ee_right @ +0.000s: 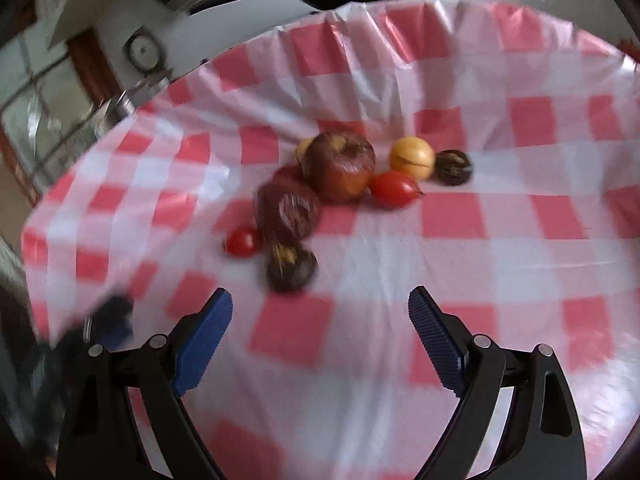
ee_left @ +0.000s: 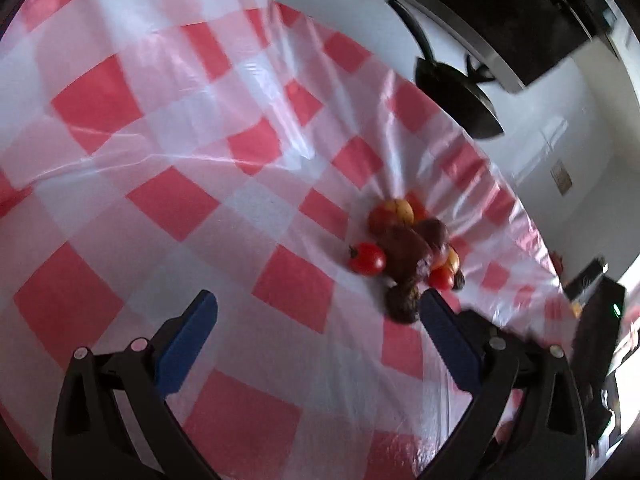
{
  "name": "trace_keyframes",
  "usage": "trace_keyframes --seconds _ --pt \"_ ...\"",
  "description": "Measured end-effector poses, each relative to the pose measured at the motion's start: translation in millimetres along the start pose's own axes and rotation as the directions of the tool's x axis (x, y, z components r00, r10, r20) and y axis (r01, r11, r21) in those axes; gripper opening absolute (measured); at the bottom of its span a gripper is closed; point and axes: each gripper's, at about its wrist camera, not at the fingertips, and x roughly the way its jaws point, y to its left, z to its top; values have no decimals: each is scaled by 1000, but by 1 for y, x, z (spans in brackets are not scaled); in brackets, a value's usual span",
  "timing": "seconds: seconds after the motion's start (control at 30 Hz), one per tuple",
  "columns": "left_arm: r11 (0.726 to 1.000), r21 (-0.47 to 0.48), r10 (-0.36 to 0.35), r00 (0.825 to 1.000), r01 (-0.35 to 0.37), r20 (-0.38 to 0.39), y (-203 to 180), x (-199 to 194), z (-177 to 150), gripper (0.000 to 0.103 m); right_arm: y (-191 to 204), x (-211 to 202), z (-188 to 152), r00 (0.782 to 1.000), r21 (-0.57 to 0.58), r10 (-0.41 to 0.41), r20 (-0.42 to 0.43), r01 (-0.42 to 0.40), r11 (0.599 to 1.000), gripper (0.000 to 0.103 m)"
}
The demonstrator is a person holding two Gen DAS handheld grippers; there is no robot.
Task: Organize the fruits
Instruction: 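Move both open tools back over the fruits on the table, then grasp the large red wrinkled fruit with the right tool while the left tool grasps the dark fruit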
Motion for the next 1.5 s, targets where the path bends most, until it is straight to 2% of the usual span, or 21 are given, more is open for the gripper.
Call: trace_keyframes --seconds 0.13,0.23,0.4,0.53,0.57,0.6,0.7,0.8,0.87,1.03,1.13,1.23,1.4,1.5 --pt "999 -49 -10 1000 11 15 8 -3 2 101 17 33 25 1000 56 12 -14 -11 998 87" --pt "997 -71 -13 1000 14 19 12 -4 3 101 23 56 37 999 90 -18 -34 21 996 87" --pt "999 -37 -4 1000 5 21 6 -3 2 101 16 82 42 995 188 -36 -88 52 981 83" --pt "1000 -23 2 1000 -1 24 4 -2 2 101 31 89 38 989 86 -126 -74 133 987 82" --pt "1000 -22 3 1000 -3 25 4 -2 2 101 34 90 37 987 52 -144 -68 148 988 66" --pt "1000 -19 4 1000 -3 25 4 -3 1 101 36 91 36 989 27 -133 -65 135 990 61" --pt "1000 11 15 1000 -15 27 -1 -4 0 101 24 78 33 994 75 -86 -63 91 993 61" --pt "999 42 22 1000 -22 22 -5 -3 -2 101 2 38 23 999 106 -51 11 49 993 61" --pt "998 60 25 999 -27 22 -8 -3 -3 101 -22 6 9 996 129 -72 59 64 990 61" --pt "995 90 31 999 -32 18 -12 -3 -4 101 -73 -36 -22 984 184 -156 90 137 973 61" --pt "994 105 31 999 -32 13 -15 -2 -5 101 -92 -44 -32 979 201 -176 103 153 968 61" --pt "992 123 27 1000 -28 5 -18 -2 -6 101 -108 -50 -39 985 255 -137 106 107 961 61" --pt "988 150 28 1000 -27 -3 -24 -3 -9 101 -110 -53 -41 982 245 -122 141 84 966 61" --pt "976 215 43 999 -37 -23 -41 3 -13 101 -110 -54 -41 981 253 -126 148 86 964 61"
